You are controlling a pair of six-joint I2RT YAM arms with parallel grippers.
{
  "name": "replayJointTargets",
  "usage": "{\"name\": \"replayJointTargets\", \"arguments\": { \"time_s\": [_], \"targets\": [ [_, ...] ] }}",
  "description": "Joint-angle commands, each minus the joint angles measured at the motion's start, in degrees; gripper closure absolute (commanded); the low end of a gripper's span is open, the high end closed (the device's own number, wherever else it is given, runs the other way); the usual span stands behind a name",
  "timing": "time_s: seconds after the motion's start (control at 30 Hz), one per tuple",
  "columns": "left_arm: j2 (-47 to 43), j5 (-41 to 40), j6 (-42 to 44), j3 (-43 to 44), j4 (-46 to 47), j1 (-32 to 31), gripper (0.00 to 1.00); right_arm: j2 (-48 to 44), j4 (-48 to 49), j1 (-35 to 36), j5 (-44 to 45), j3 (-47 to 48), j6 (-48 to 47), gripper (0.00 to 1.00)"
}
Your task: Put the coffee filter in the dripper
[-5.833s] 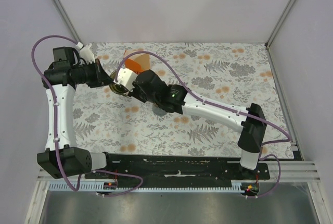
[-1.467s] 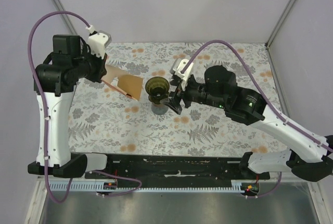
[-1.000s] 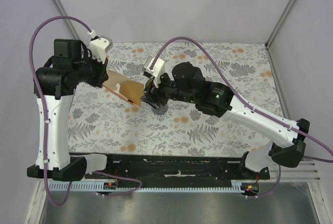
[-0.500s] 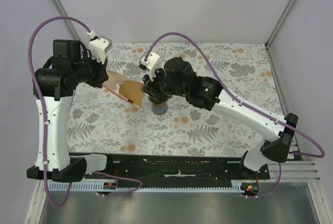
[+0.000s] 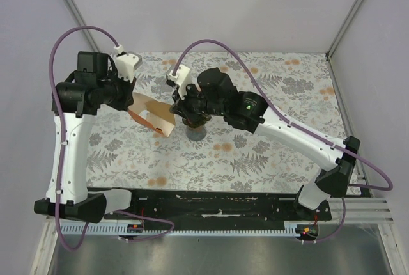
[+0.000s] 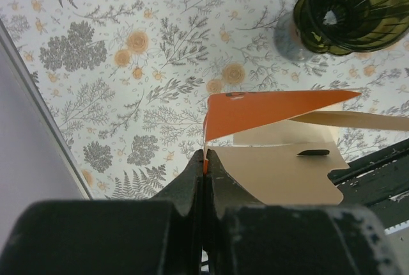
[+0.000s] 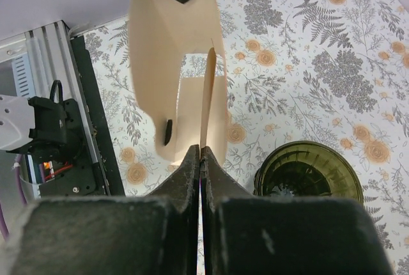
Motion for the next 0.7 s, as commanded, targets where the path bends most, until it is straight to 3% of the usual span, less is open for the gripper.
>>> {"name": "replayJointTargets", "arguments": {
  "time_s": [0.0, 0.23, 0.47, 0.67],
  "targets": [
    [0.3, -6.1, 0.1, -5.2, 5.6, 0.0, 0.98, -5.4, 1.1, -0.3, -2.3, 0.0, -5.0, 1.00],
    [3.4, -6.1, 1.6, -14.9, 14.0, 3.5, 0.98, -14.6, -1.4, -3.2, -4.0, -7.6, -10.4, 1.00],
    [8.0, 6.1, 4.7, -25.5, 25.4, 8.3, 0.98, -22.9, -4.8, -7.6, -16.6, -14.3, -16.3, 1.00],
    [10.0, 7.3, 6.4, -32.7, 33.3, 8.5, 0.94, -26.1, -7.0, -9.3, -20.1, -16.8, -20.1, 1.00]
  ]
}}
